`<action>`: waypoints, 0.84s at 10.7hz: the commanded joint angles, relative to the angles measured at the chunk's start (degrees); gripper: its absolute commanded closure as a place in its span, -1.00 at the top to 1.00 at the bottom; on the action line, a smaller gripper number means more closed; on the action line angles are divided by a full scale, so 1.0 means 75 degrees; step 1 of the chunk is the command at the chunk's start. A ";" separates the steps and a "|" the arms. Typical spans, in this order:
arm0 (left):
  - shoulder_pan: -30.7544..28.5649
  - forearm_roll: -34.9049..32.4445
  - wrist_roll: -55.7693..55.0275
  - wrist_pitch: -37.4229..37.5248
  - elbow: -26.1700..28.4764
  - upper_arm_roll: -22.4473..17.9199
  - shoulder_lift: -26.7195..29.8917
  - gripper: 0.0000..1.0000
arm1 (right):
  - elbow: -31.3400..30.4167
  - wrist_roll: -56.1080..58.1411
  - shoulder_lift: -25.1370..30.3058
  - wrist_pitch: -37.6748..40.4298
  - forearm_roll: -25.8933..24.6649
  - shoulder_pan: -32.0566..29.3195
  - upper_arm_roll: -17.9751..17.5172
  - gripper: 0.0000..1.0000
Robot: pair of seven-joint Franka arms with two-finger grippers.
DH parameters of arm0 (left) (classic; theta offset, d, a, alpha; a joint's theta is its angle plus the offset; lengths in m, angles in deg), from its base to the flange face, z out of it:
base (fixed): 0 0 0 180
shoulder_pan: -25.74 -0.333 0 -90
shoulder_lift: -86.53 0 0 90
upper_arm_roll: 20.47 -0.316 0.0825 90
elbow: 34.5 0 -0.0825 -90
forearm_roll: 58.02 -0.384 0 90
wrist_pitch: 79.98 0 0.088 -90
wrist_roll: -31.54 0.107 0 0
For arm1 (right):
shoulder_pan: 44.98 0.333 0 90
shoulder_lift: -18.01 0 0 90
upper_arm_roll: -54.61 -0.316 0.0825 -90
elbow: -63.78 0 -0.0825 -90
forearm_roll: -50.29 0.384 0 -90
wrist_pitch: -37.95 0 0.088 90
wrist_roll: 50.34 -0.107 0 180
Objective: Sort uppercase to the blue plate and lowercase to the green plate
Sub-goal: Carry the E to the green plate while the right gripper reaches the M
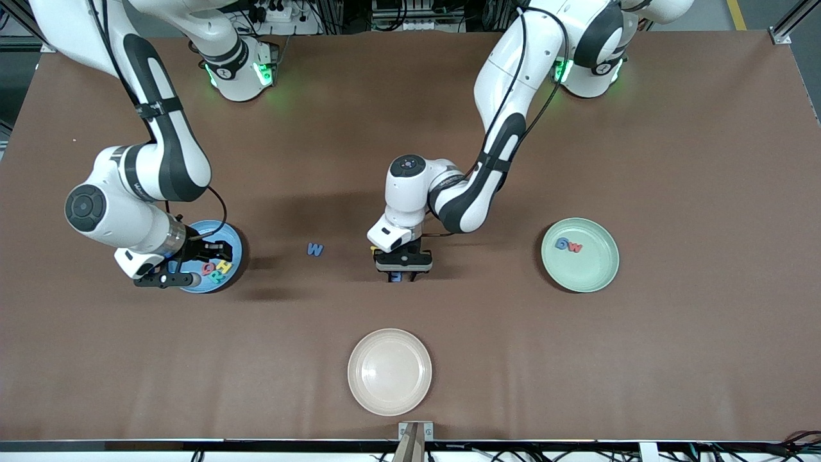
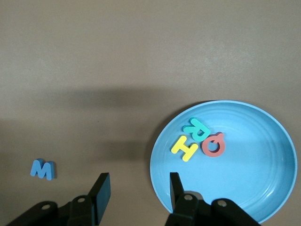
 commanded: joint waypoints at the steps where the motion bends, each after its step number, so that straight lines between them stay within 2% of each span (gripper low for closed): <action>1: 0.0279 -0.0185 -0.0354 0.0071 -0.0010 -0.0083 -0.0105 -0.50 | -0.0173 -0.0080 0.0189 -0.0008 0.0122 -0.0006 -0.0003 0.18; 2: 0.0291 -0.0185 -0.0354 0.0071 -0.0010 -0.0083 -0.0105 -0.92 | -0.0161 -0.0068 0.0189 -0.0008 0.0122 -0.0006 -0.0003 0.18; 3: 0.0291 -0.0197 -0.0342 0.0071 0.0024 -0.0083 -0.0105 -1.00 | -0.0173 -0.0068 0.0189 -0.0008 0.0122 -0.0006 0.0008 0.18; 6: 0.0210 -0.0221 -0.0307 0.0106 0.0048 -0.0095 0.0046 -1.00 | -0.0161 -0.0068 0.0201 0.0015 0.0122 -0.0006 0.0008 0.18; 9: -0.0083 -0.0197 0.0124 0.1052 0.0095 -0.0084 0.0537 -1.00 | -0.0161 -0.0091 0.0212 0.0027 0.0133 0.0006 -0.0003 0.18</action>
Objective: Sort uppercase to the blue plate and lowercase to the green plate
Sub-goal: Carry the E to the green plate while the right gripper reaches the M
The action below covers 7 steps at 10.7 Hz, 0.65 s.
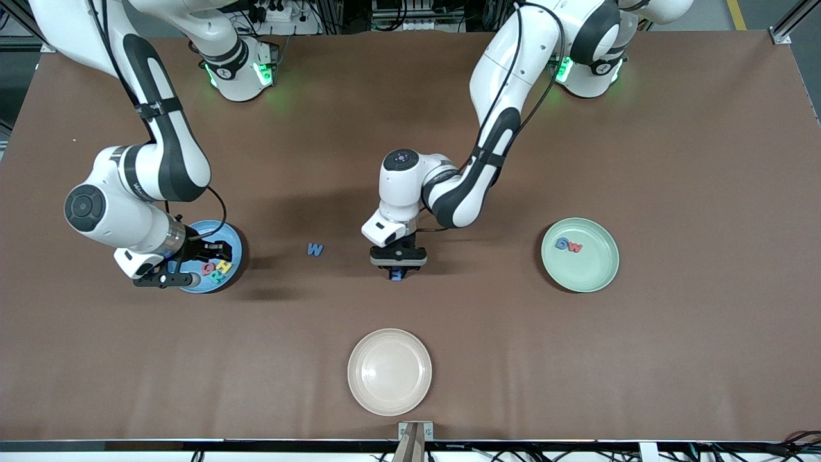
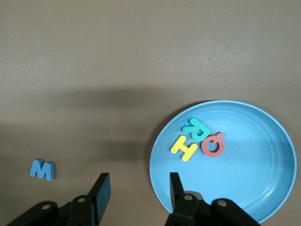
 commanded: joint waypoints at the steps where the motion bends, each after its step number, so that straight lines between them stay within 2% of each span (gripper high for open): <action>1: -0.0332 -0.0110 0.0461 0.0709 0.0230 0.0093 0.0619 -1.00 | -0.0158 -0.0098 0.0210 0.0051 0.0295 0.0052 -0.0011 0.18; 3: -0.0823 0.0089 0.0814 0.1002 0.0616 0.0513 0.1157 -1.00 | -0.0204 -0.0493 0.0222 0.0028 0.0426 0.0355 -0.0011 0.18; 4: -0.1232 0.0102 0.1036 0.1364 0.0827 0.0898 0.1473 -1.00 | -0.0286 -0.0821 0.0234 -0.0065 0.0426 0.0624 -0.0011 0.18; 7: -0.3186 0.0090 0.1950 0.2058 0.1949 0.2479 0.2562 -1.00 | -0.1301 -0.1863 0.0304 -0.1688 0.0426 0.1468 0.0001 0.18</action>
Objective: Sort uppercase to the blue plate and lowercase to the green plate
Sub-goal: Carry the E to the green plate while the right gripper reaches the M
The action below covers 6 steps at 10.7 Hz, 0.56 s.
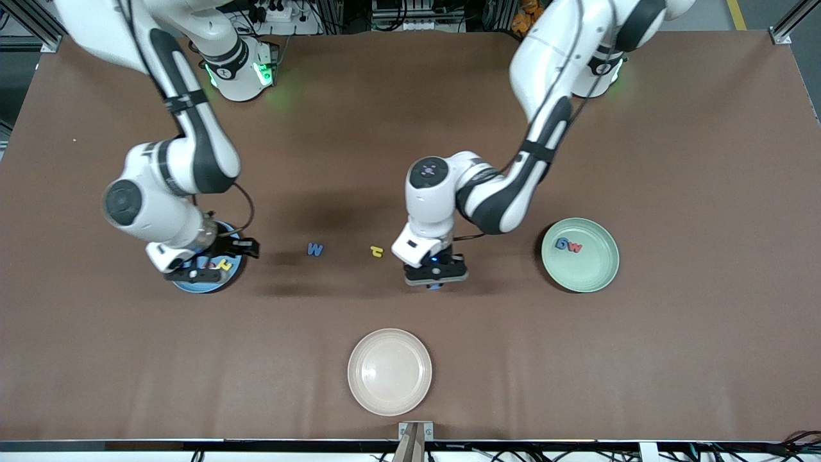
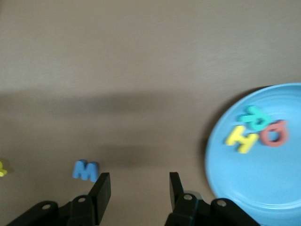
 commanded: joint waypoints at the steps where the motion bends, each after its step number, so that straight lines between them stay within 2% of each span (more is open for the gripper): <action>1: -0.1660 0.0070 0.0844 0.0090 0.1873 0.1195 0.1389 -1.00 | -0.1209 -0.0821 0.0268 -0.1498 0.0113 0.0649 0.0027 0.18; 4: -0.3454 0.0070 0.1840 0.0090 0.3703 0.2262 0.2459 -1.00 | -0.1600 -0.1852 0.0116 -0.2405 0.0113 0.1271 0.0027 0.19; 6: -0.4136 0.0070 0.2554 0.0101 0.4338 0.2441 0.2706 -1.00 | -0.1611 -0.2358 -0.0013 -0.2709 0.0113 0.1518 0.0027 0.20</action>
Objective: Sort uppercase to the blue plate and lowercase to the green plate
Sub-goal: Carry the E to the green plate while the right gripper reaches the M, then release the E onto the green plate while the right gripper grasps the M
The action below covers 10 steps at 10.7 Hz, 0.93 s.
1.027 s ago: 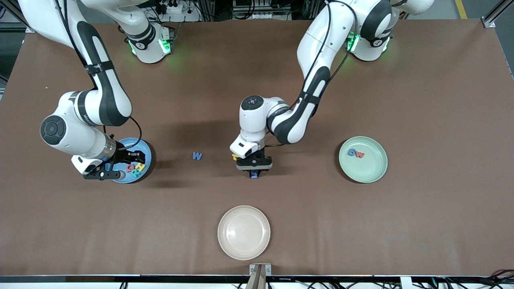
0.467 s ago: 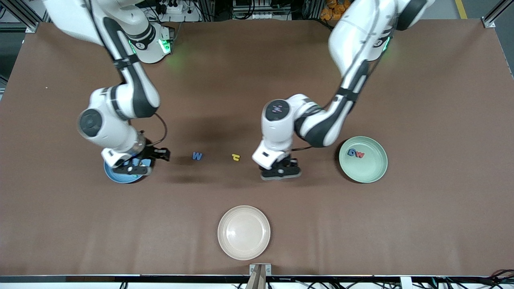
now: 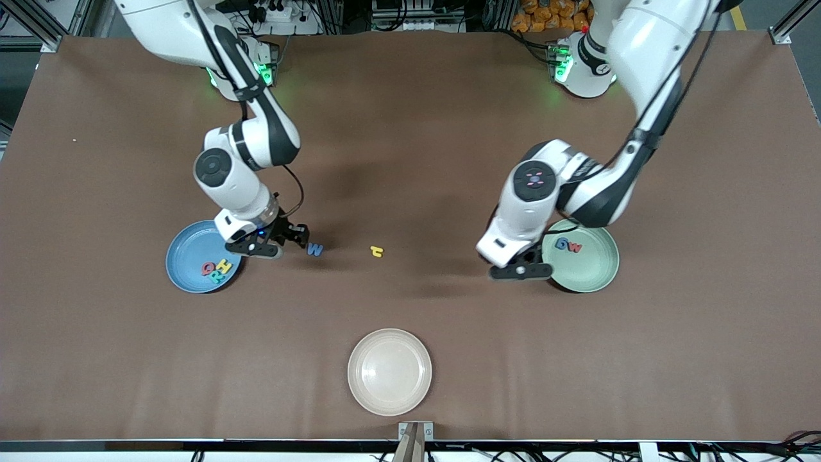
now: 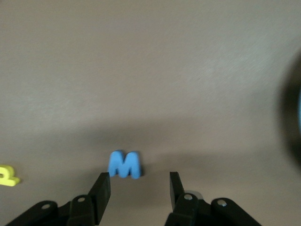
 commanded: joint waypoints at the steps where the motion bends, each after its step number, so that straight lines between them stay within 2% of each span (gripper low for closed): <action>1: -0.0780 0.0070 0.0885 -0.0070 0.1145 0.0202 0.0623 -1.00 | -0.0113 -0.0618 -0.0156 -0.0569 0.0111 0.0269 0.0050 0.21; 4: -0.1683 0.0070 0.2232 -0.0058 0.1802 0.0237 0.0986 -1.00 | -0.0101 -0.1054 -0.0613 -0.1262 0.0111 0.0516 0.0050 0.21; 6: -0.2164 0.0070 0.2599 0.0221 0.1922 0.0237 0.1022 -1.00 | -0.0101 -0.1031 -0.0778 -0.1416 0.0064 0.0574 0.0050 0.21; 7: -0.2294 0.0105 0.2600 0.0327 0.1898 0.0225 0.0999 -0.47 | -0.0101 -0.0950 -0.0837 -0.1416 0.0017 0.0598 0.0062 0.21; 8: -0.2446 0.0256 0.2611 0.0340 0.1875 0.0225 0.0975 0.99 | -0.0101 -0.0937 -0.0884 -0.1416 0.0005 0.0598 0.0062 0.21; 10: -0.2518 0.0292 0.2600 0.0340 0.1863 0.0225 0.0964 1.00 | -0.0089 -0.0949 -0.0942 -0.1428 0.0005 0.0610 0.0062 0.21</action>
